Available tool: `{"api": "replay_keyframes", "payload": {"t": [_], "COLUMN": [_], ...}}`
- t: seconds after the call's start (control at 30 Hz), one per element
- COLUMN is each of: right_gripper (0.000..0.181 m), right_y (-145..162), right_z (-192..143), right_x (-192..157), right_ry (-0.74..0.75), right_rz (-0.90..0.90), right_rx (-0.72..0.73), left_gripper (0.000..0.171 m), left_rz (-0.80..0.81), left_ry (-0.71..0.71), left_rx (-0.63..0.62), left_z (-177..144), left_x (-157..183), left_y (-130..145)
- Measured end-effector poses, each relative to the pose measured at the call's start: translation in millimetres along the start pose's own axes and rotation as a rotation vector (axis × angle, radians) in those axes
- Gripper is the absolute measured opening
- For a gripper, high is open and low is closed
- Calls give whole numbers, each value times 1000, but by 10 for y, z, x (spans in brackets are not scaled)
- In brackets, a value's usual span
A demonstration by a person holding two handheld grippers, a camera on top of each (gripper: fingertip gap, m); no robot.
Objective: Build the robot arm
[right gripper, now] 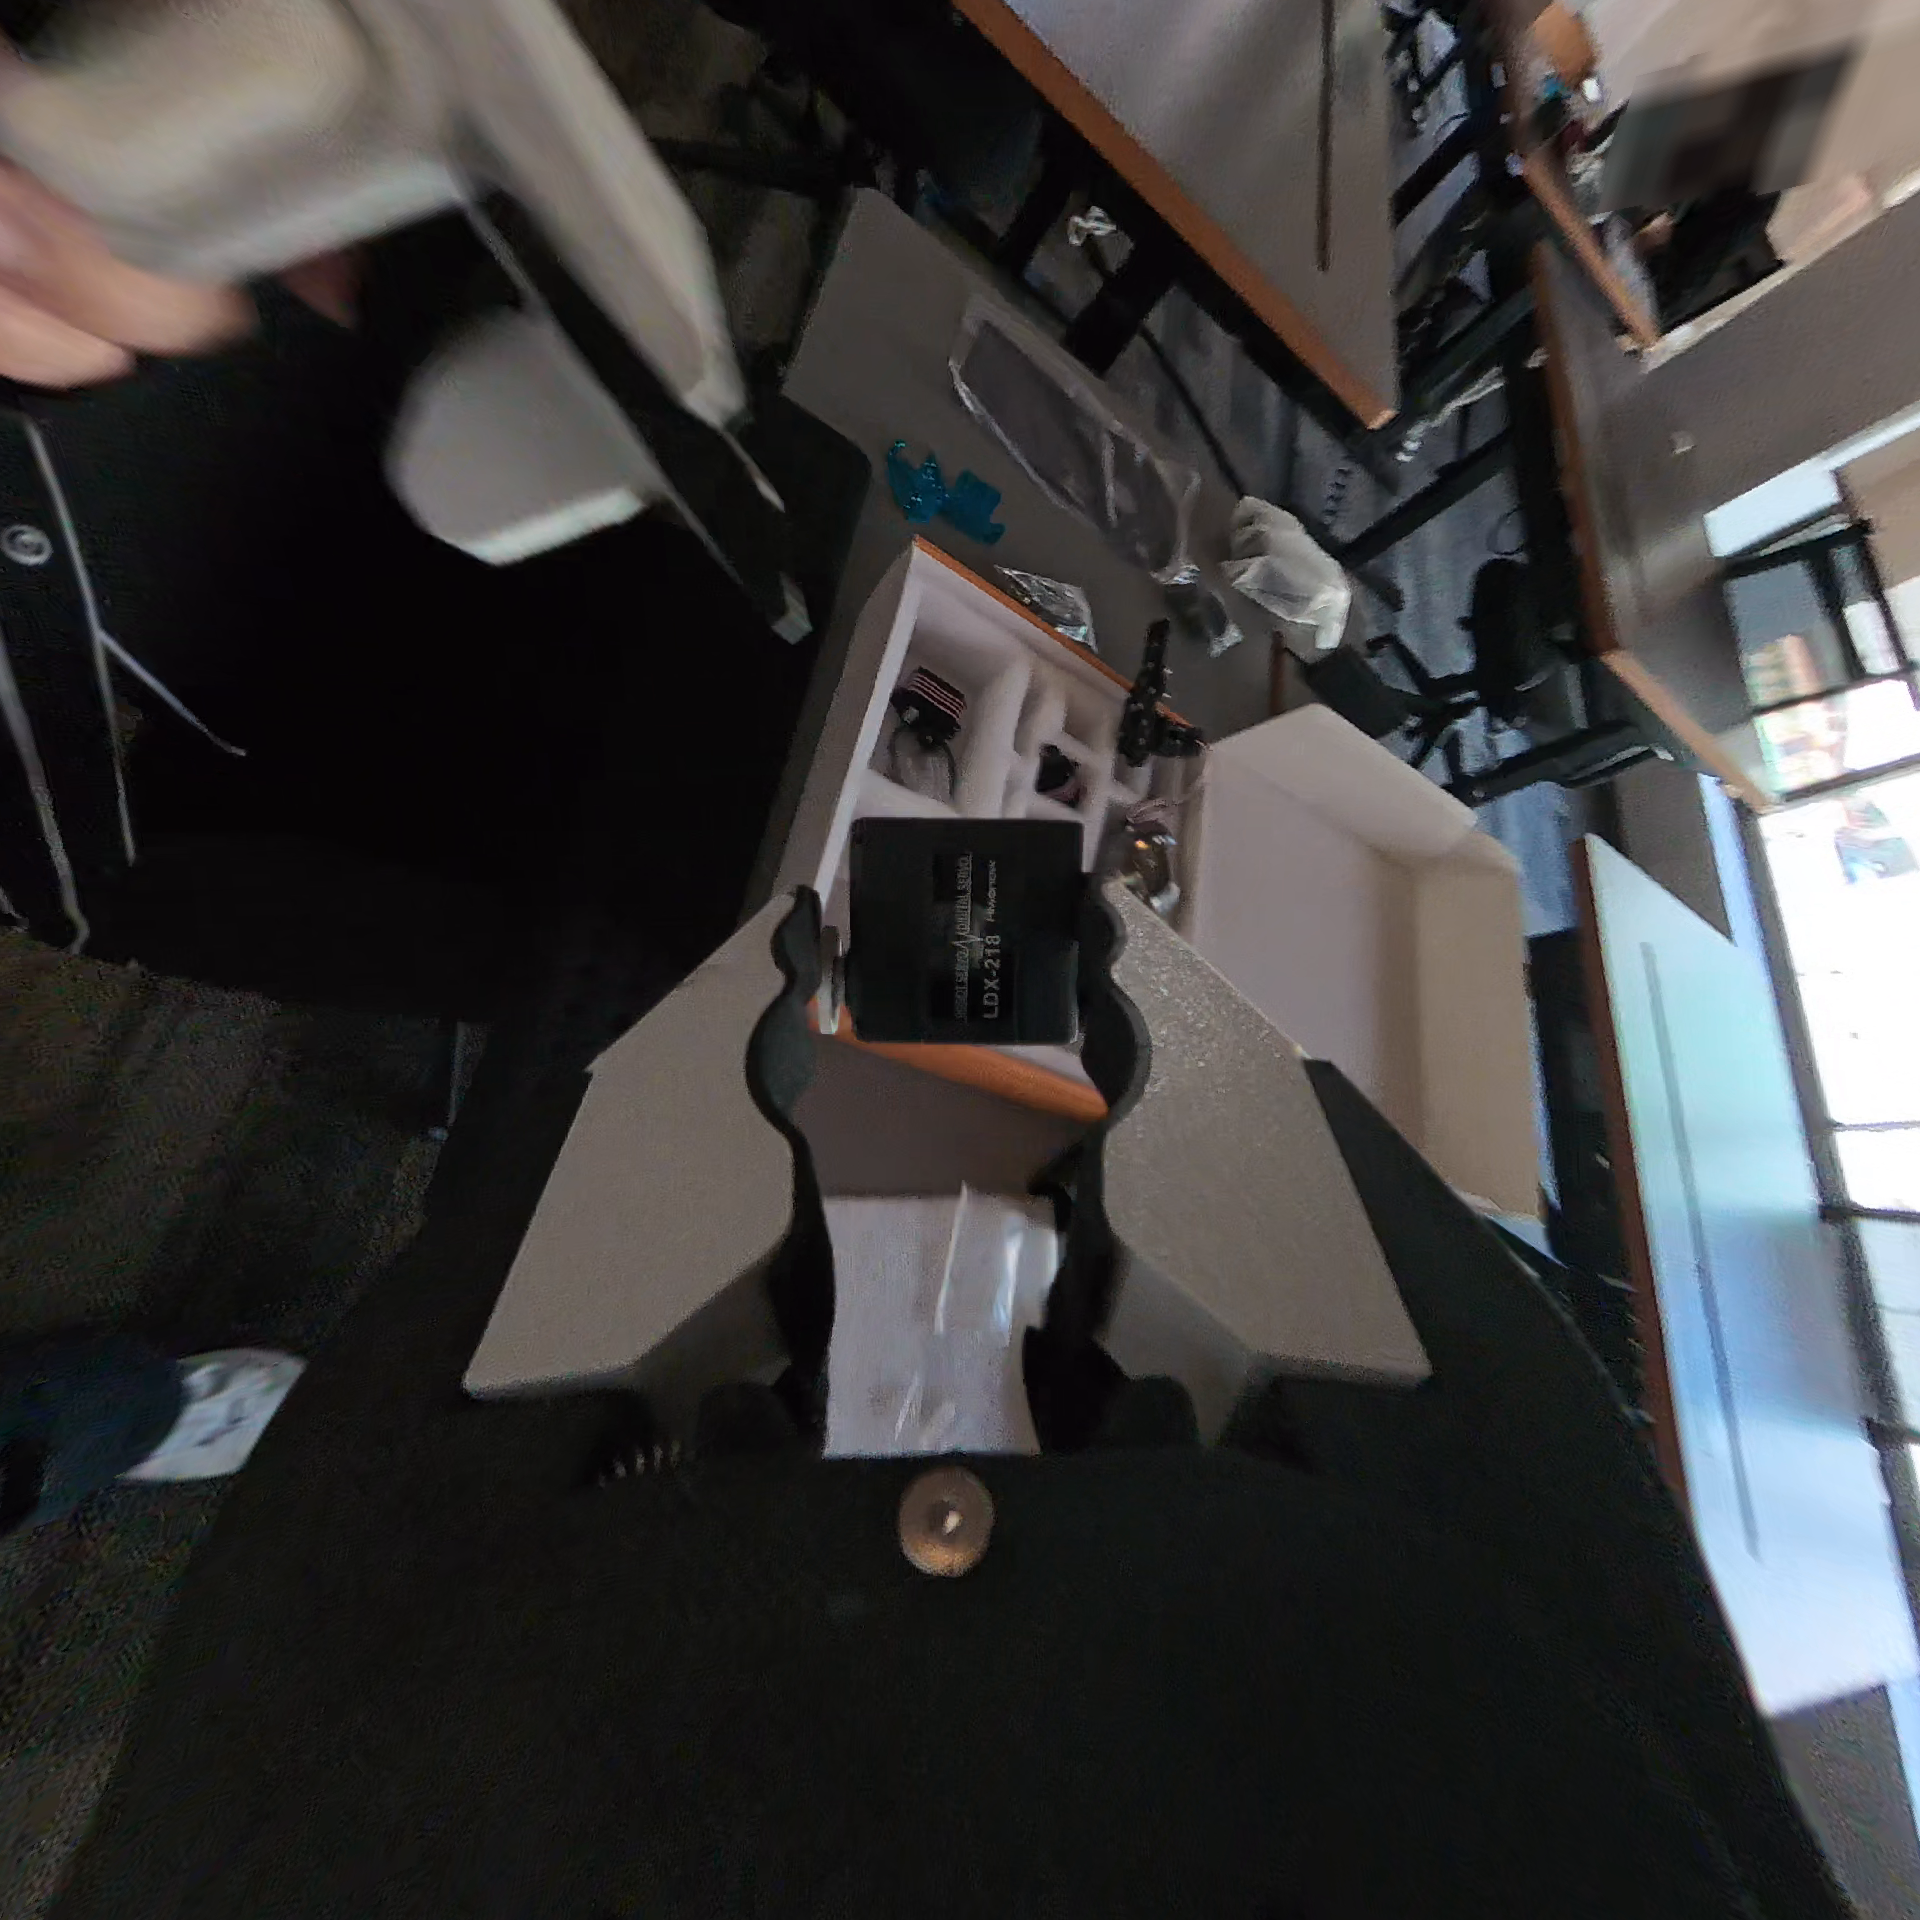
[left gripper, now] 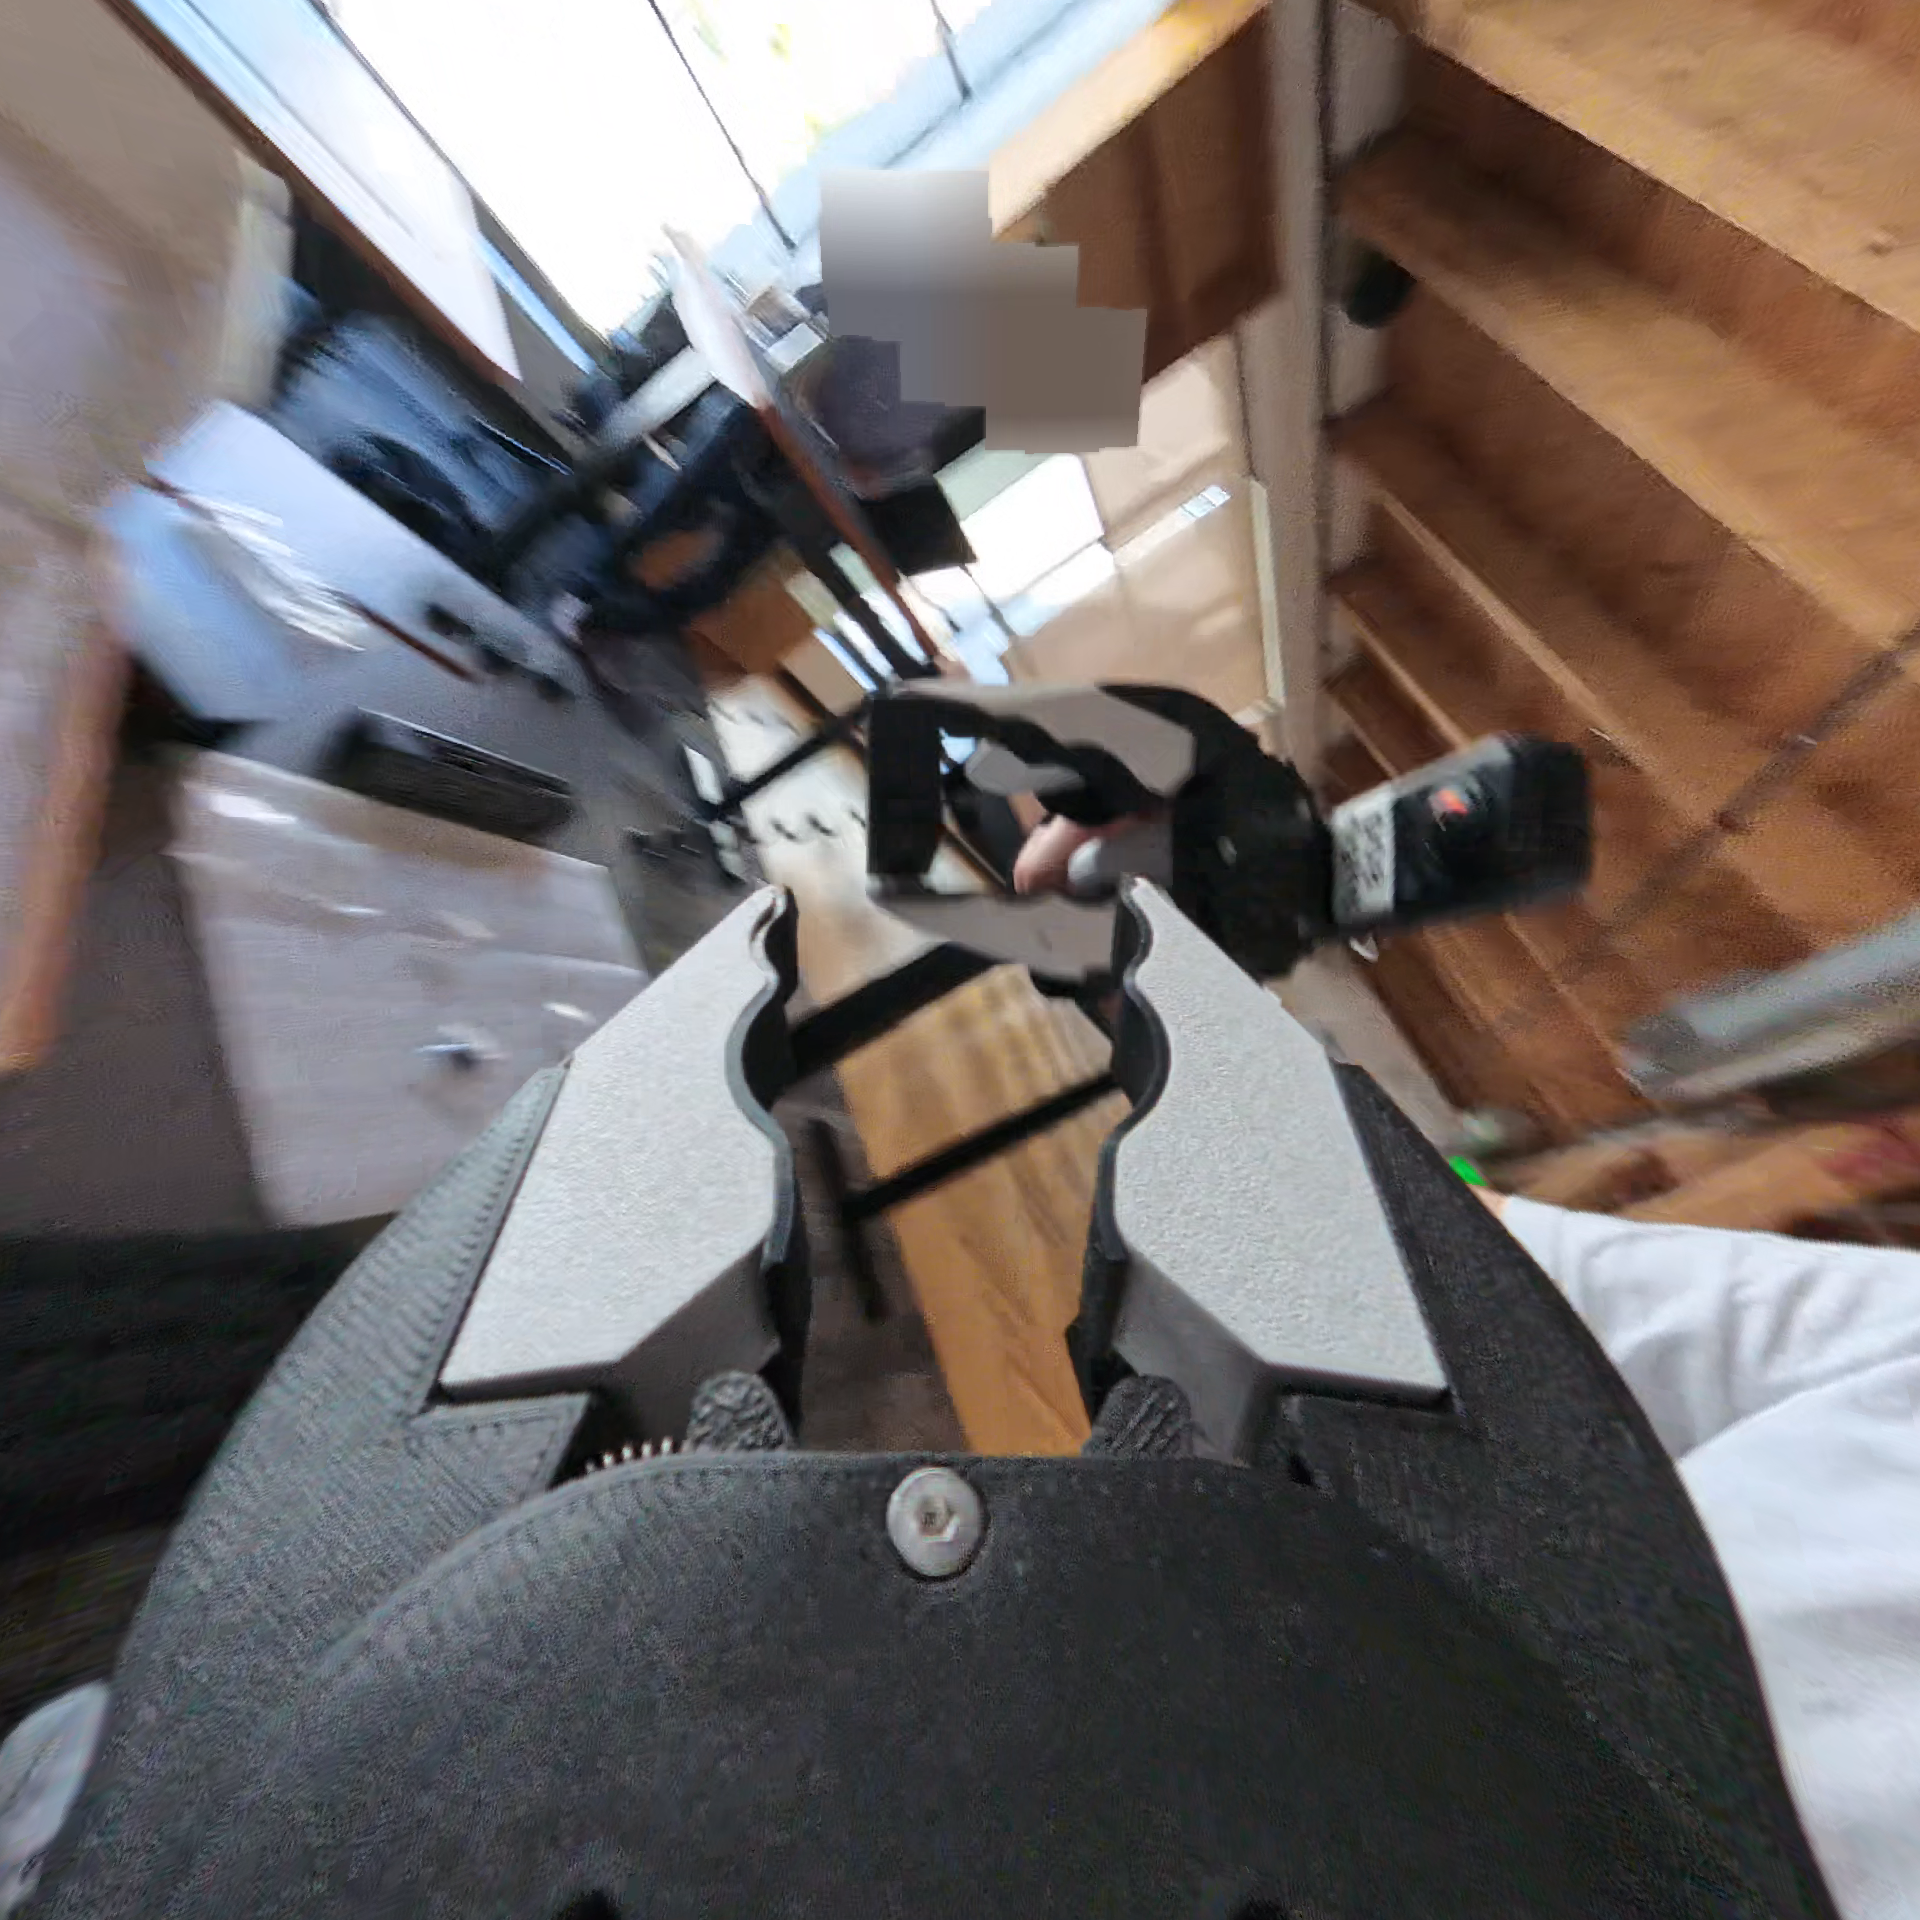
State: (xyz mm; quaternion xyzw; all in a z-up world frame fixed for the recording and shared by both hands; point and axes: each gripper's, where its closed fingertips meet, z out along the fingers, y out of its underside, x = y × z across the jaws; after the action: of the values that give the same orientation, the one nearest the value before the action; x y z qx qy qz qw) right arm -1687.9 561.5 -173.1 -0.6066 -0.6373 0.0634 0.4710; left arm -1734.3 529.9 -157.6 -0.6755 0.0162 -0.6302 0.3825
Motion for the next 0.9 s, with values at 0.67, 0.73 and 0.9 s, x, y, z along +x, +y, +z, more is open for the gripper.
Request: {"api": "replay_keyframes", "payload": {"t": [0.67, 0.73, 0.9], "right_gripper": [49, 48, 49], "right_y": [2315, 2611, 3144], "right_z": [-6987, -7610, -8749], "right_x": [-2184, -2504, -2876], "right_ry": [747, 771, 826], "right_rz": [285, 360, 467], "right_rx": [-564, -614, -630], "left_gripper": [22, 21, 21], "left_rz": [77, 25, 62], "left_ry": [817, 837, 868], "left_rx": [-1015, -1105, -1263], "left_z": [3487, 3702, 4235], "left_x": [4552, 4909, 5552], "left_y": [5795, 6418, 7404]}}
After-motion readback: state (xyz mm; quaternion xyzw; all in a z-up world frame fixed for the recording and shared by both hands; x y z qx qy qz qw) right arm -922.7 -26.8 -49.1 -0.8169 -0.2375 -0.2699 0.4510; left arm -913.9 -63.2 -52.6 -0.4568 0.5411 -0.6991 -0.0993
